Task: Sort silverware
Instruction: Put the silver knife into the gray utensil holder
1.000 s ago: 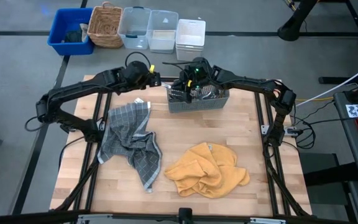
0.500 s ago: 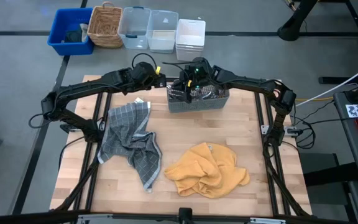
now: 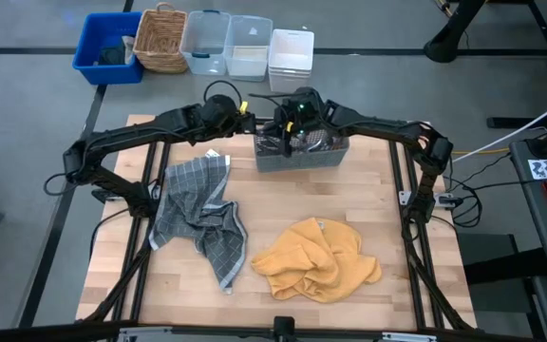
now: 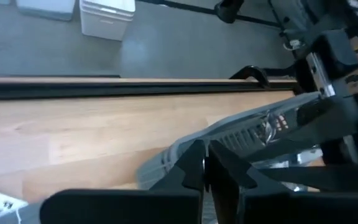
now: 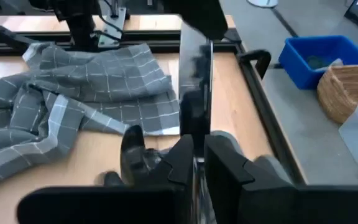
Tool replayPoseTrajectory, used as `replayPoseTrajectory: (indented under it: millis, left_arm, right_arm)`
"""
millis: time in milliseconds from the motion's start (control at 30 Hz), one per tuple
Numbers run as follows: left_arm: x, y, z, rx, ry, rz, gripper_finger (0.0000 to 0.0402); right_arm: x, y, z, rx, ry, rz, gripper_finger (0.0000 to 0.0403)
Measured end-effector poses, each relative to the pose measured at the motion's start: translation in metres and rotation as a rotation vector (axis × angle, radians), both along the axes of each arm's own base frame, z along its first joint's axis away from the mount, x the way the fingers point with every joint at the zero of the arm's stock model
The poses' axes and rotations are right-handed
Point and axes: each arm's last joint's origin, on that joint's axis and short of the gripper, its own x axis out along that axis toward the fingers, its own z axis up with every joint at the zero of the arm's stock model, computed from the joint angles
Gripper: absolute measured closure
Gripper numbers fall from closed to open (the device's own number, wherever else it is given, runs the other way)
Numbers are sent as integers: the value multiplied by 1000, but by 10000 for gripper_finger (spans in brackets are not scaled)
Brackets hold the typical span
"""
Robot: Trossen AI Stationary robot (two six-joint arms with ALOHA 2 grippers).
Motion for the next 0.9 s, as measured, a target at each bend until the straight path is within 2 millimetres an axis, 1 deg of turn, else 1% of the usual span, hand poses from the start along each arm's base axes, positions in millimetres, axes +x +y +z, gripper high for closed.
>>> replayPoseTrajectory:
  millis: [100,233,400,500,633,733,900]
  left_arm:
    - [2,-1,2,31,0,-28,397]
    - [5,-5,3,42,-8,-45,400]
    - [9,-11,3,48,-15,-64,401]
    - [14,-13,1,53,-19,-79,400]
    - [33,-16,-9,82,-22,-127,400]
    - [48,-17,-18,127,-12,-180,398]
    - [70,-17,-36,209,52,-277,397]
  right_arm:
    - [0,0,0,1,6,-3,364]
    - [-1,-2,0,-32,24,-71,363]
    - [-8,0,10,-54,37,-116,362]
    - [-15,4,23,-61,17,-117,362]
    - [-29,11,45,-72,-9,-119,362]
    - [-43,18,64,-89,-26,-136,361]
    - [-72,31,97,-119,-53,-180,361]
